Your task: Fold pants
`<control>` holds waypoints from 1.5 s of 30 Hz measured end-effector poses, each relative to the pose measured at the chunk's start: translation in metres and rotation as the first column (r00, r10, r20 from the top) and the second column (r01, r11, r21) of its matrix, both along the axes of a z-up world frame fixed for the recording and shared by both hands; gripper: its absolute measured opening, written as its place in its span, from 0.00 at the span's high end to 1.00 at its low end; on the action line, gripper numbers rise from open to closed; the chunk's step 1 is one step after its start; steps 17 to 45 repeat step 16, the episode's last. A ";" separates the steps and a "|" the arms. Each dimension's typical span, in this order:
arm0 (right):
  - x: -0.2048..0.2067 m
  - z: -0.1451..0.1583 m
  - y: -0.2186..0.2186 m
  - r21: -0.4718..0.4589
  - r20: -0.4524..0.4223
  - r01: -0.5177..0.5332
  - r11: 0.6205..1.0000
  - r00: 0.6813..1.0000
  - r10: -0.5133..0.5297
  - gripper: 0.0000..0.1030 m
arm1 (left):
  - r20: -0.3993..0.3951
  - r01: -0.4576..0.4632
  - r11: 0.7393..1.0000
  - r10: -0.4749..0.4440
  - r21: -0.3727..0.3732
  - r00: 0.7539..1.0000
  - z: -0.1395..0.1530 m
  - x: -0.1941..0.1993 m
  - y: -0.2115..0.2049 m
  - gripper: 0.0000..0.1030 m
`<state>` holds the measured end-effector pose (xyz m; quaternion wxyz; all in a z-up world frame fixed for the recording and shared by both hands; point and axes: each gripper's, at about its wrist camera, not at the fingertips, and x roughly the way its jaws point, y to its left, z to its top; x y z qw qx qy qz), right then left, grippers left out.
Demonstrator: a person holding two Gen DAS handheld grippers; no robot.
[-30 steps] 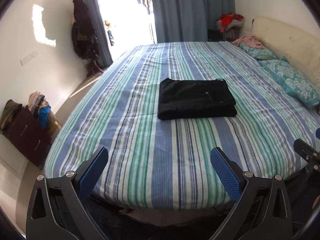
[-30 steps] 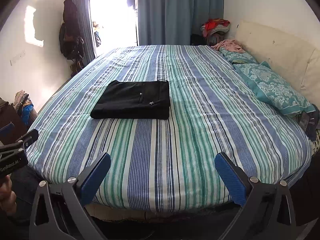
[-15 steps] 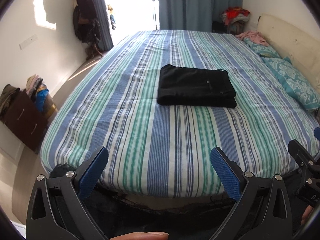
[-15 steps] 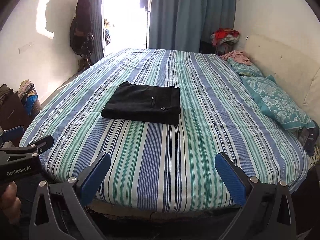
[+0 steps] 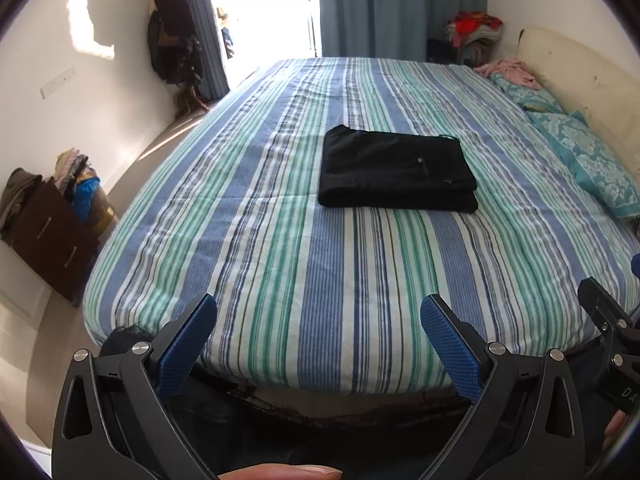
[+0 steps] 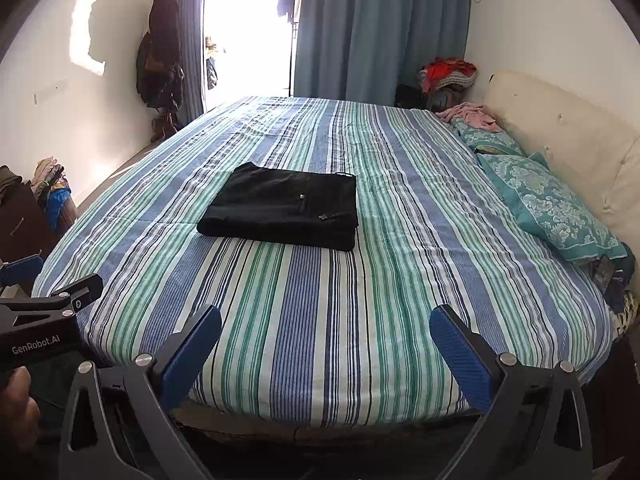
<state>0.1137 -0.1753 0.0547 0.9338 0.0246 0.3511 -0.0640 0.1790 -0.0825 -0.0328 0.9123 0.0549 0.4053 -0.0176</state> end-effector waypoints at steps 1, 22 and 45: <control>0.000 0.000 0.000 0.000 0.000 0.003 1.000 1.000 -0.003 0.00 | 0.000 0.001 1.000 -0.001 0.001 1.000 0.000 0.000 0.000 0.01; -0.001 -0.001 -0.001 0.013 -0.002 0.009 1.000 1.000 -0.008 0.00 | 0.019 -0.014 1.000 0.014 0.010 1.000 0.002 -0.003 -0.001 0.01; -0.001 -0.001 -0.001 0.013 -0.002 0.009 1.000 1.000 -0.008 0.00 | 0.019 -0.014 1.000 0.014 0.010 1.000 0.002 -0.003 -0.001 0.01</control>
